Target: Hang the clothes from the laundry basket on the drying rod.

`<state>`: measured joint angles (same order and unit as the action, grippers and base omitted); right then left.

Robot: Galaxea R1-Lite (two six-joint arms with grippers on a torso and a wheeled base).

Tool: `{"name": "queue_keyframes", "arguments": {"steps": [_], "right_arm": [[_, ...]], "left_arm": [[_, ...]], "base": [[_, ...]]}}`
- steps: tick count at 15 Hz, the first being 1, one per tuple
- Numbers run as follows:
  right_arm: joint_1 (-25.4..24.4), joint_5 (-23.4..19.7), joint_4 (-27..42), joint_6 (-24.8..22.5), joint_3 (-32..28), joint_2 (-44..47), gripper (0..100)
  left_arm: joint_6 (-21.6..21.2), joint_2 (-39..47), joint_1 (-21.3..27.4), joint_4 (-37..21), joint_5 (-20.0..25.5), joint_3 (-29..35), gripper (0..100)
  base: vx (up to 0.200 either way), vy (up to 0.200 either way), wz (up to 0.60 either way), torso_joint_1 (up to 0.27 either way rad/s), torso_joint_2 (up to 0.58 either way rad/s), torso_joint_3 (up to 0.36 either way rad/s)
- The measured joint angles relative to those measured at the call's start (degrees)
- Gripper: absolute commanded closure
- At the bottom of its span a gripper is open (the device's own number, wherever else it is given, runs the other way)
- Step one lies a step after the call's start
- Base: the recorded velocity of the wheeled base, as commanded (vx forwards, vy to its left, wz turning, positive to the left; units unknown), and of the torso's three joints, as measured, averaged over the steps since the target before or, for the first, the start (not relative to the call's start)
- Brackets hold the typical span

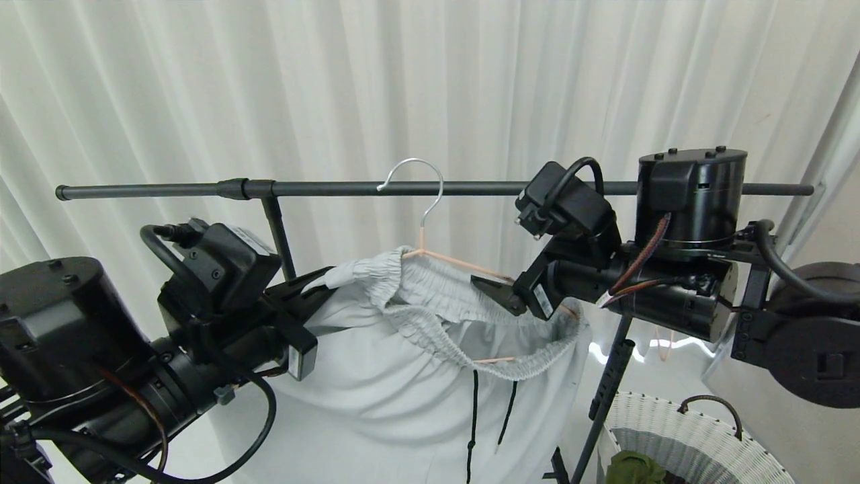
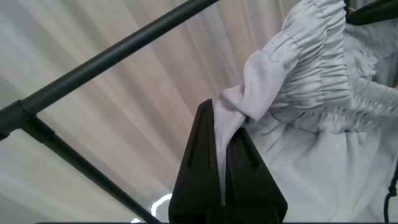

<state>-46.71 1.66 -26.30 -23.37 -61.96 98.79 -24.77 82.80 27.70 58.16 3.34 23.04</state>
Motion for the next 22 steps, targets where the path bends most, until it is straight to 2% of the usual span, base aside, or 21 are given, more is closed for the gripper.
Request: {"name": "queue_keyframes", "arguments": {"steps": [4, 7, 8, 21, 22], "right_arm": [[0.00, 0.37, -2.11, -3.34, 0.23, 0.35, 0], [-0.17, 0.45, -2.15, -4.13, 0.59, 0.40, 0], [-0.17, 0.45, -2.17, -4.18, 1.02, 0.33, 100], [-0.88, 2.00, -3.71, -4.46, 3.21, -0.72, 100], [-0.99, 2.01, -3.73, -4.40, 3.58, -0.95, 100]], "left_arm": [[0.00, 0.27, 1.51, -0.02, -0.06, 0.38, 100], [0.04, 0.28, 2.40, 0.00, -0.06, 0.63, 100], [0.06, 0.27, 2.49, 0.00, -0.01, 0.66, 100], [0.50, 0.17, 2.71, 0.05, 0.35, 0.77, 100], [0.46, 0.17, 2.71, 0.06, 0.51, 0.77, 0]], "base": [[0.000, 0.000, 0.00, 0.000, 0.00, 0.000], [0.000, 0.000, 0.00, 0.000, 0.00, 0.000], [0.000, 0.000, 0.00, 0.000, 0.00, 0.000], [0.000, 0.000, 0.00, 0.000, 0.00, 0.000], [0.000, 0.000, 0.00, 0.000, 0.00, 0.000]]}}
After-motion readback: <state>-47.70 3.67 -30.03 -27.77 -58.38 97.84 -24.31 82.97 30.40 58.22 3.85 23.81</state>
